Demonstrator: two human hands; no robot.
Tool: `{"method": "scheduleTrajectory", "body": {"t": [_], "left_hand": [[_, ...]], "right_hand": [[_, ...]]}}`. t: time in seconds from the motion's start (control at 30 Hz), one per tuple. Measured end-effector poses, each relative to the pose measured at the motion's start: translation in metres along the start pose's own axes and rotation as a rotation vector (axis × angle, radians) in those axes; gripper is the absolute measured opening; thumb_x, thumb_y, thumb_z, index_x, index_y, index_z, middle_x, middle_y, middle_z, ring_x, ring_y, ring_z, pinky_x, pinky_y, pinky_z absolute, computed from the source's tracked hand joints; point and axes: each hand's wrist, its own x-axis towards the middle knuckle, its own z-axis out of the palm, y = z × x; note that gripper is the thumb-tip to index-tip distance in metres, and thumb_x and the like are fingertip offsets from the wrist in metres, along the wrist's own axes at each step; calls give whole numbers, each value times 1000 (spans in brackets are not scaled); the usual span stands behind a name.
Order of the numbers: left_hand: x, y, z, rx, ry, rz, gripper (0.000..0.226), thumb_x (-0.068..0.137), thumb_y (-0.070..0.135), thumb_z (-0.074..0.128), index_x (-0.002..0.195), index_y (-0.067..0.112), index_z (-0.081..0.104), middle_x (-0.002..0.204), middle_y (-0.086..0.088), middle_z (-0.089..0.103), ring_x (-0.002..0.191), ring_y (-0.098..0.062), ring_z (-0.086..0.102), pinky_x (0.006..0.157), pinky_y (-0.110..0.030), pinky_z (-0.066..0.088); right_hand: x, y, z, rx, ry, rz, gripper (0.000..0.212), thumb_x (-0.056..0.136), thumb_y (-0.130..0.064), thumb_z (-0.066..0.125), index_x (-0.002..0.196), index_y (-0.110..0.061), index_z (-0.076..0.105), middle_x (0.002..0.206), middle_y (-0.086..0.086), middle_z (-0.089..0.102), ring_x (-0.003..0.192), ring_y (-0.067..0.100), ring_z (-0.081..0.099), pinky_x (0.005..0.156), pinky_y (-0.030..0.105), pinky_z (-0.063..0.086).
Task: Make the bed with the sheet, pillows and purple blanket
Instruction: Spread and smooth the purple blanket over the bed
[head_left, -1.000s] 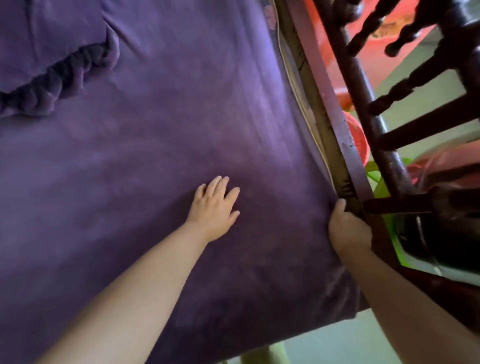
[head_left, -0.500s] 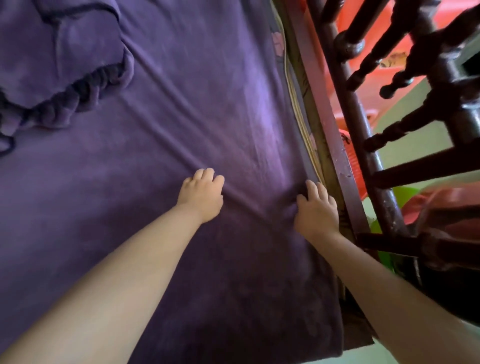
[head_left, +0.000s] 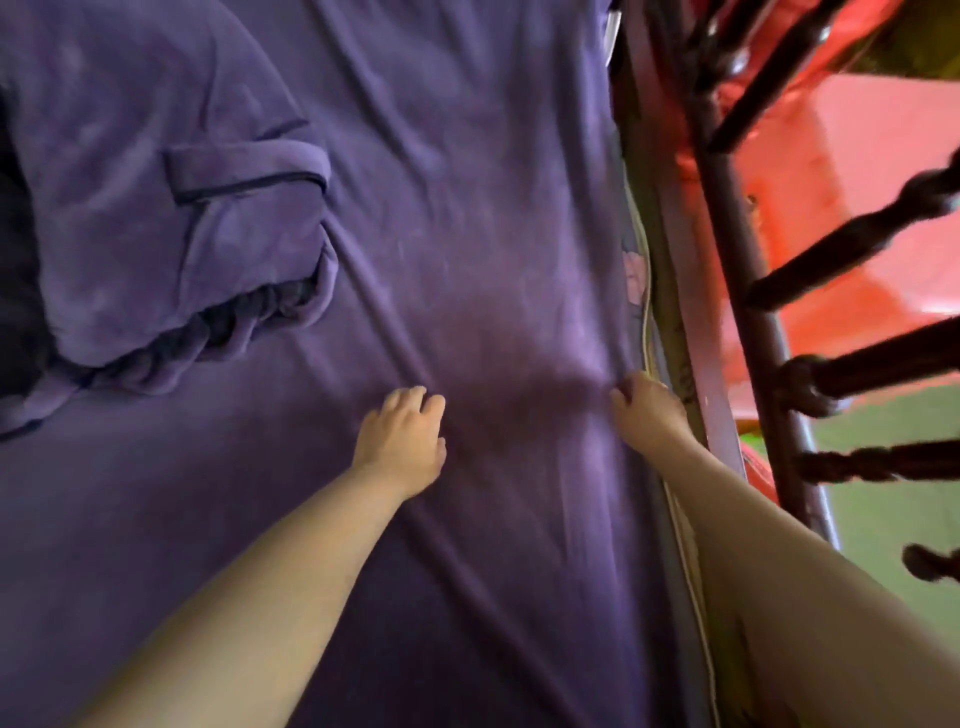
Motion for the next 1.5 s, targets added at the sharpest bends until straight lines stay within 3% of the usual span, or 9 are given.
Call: {"method": "scheduleTrajectory", "body": {"t": [0.17, 0.3, 0.43, 0.6, 0.7, 0.83, 1.03, 1.2, 1.5], "left_hand": [[55, -18, -12, -21, 18, 35, 54, 94, 31, 45, 144, 16, 31, 157, -4, 22, 146, -20, 19, 110, -37, 32], [97, -27, -13, 0, 105, 135, 42, 66, 28, 72, 104, 9, 71, 115, -14, 70, 108, -29, 67, 76, -38, 57], [141, -22, -27, 34, 229, 198, 45, 71, 36, 43, 94, 13, 75, 104, -8, 75, 96, -25, 72, 73, -39, 58], [175, -12, -39, 39, 278, 212, 49, 74, 36, 39, 100, 11, 73, 112, -12, 72, 103, -28, 70, 78, -46, 56], [185, -11, -43, 43, 294, 178, 50, 75, 36, 40, 103, 9, 72, 117, -16, 69, 107, -32, 67, 82, -49, 54], [191, -23, -30, 71, 237, 70, 56, 74, 42, 38, 107, 11, 72, 119, -19, 67, 110, -36, 65, 82, -57, 51], [194, -32, -19, 30, 222, 69, 59, 78, 46, 35, 117, 15, 67, 127, -18, 63, 117, -36, 61, 90, -60, 45], [194, -36, -29, -41, 99, 61, 61, 96, 49, 28, 151, 27, 11, 161, -3, -4, 149, -21, -5, 119, -47, 1], [106, -77, -60, -23, 148, 21, 43, 94, 28, 43, 135, 14, 43, 153, -6, 27, 142, -19, 23, 111, -33, 27]], "right_hand": [[69, -28, -9, 248, 50, 111, 45, 90, -20, 54, 128, 2, 45, 128, 24, 54, 118, 37, 51, 97, 35, 40], [125, -47, -17, 484, 93, 195, 48, 86, -22, 60, 128, -5, 47, 109, 10, 61, 101, 23, 58, 84, 30, 43], [186, -75, -38, 840, 161, 257, 51, 84, -14, 62, 131, -9, 45, 129, 15, 56, 104, 25, 57, 99, 37, 47], [213, -81, -73, 75, 382, -52, 46, 90, -10, 42, 135, -13, 37, 131, 24, 45, 111, 44, 51, 91, 46, 43], [224, -67, -75, -95, 359, 0, 41, 98, -27, 30, 130, -4, 38, 127, 33, 45, 110, 49, 48, 93, 50, 38], [225, -69, -45, -521, 507, -199, 35, 94, -3, 28, 118, 11, 50, 120, 36, 45, 107, 48, 48, 90, 51, 39], [227, -56, -31, -1143, 101, -122, 50, 98, -15, 17, 146, -4, 15, 157, 11, 12, 146, 29, 5, 118, 50, 9], [223, -73, -49, -1258, -122, -88, 52, 96, -19, 18, 148, -13, 14, 159, 5, 6, 147, 21, -3, 114, 57, -6], [99, -100, -14, -832, -65, -249, 39, 87, -18, 43, 125, -13, 52, 133, 8, 49, 129, 25, 38, 109, 39, 31]]}}
